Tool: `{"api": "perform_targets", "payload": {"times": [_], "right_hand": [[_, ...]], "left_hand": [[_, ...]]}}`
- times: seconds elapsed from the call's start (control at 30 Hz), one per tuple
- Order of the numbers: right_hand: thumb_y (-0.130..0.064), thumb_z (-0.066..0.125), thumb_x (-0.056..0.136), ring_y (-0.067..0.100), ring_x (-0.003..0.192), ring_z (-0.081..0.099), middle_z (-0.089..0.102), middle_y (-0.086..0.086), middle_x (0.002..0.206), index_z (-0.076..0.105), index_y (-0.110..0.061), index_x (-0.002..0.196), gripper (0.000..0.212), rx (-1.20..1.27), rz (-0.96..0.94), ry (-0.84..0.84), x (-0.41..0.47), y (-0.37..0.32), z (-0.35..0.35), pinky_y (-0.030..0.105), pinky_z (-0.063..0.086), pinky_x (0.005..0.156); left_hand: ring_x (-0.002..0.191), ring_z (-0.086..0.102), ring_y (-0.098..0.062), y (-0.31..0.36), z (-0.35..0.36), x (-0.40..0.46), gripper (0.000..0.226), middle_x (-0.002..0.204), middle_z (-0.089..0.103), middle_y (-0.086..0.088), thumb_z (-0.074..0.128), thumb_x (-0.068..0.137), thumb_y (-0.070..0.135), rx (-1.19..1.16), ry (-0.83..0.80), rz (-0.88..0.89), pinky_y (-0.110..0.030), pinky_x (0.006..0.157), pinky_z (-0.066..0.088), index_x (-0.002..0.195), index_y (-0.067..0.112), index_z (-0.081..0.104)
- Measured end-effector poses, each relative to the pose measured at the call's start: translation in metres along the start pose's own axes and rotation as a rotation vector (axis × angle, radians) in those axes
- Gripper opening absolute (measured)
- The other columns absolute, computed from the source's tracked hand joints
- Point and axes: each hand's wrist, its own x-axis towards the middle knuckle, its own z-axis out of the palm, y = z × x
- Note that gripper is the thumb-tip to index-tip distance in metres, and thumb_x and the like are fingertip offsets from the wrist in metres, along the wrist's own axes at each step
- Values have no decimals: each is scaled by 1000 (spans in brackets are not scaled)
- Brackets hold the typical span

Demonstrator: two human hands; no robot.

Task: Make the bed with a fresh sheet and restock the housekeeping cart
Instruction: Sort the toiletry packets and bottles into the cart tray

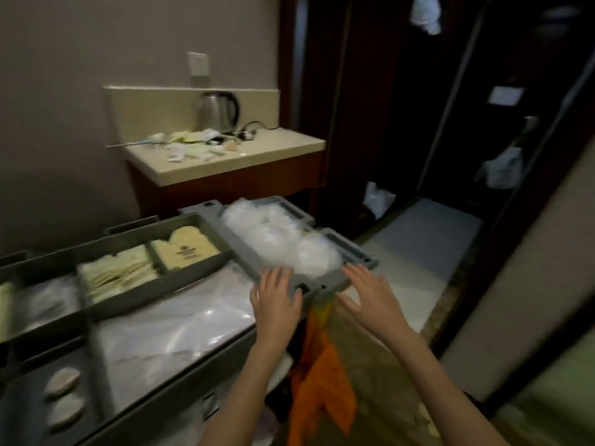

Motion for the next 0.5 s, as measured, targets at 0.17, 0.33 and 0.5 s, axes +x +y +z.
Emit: {"api": "perform_targets", "payload": {"times": [0.17,0.33,0.5], "right_hand": [[-49,35,98,9,146,6,14,-8,158,20,-28,149,57,-48,207,14,-22,119,-31,38,0,117],[-50,36,97,9,145,7,14,-9,158,22,-30,148,56,-7,232,21,22,176,-23,37,1,117],[-48,39,97,9,145,11,18,-8,157,25,-29,148,56,72,88,34,143,187,-13,38,8,119]], "left_hand": [[145,13,-14,110,84,38,49,154,27,6,43,99,35,-20,-145,167,-38,118,8,146,27,32],[144,15,-13,133,139,89,50,154,28,7,43,99,36,-2,-220,189,-35,117,8,146,28,30],[144,15,-10,92,163,166,51,153,29,8,48,97,34,-7,-164,106,-32,116,7,145,29,32]]}}
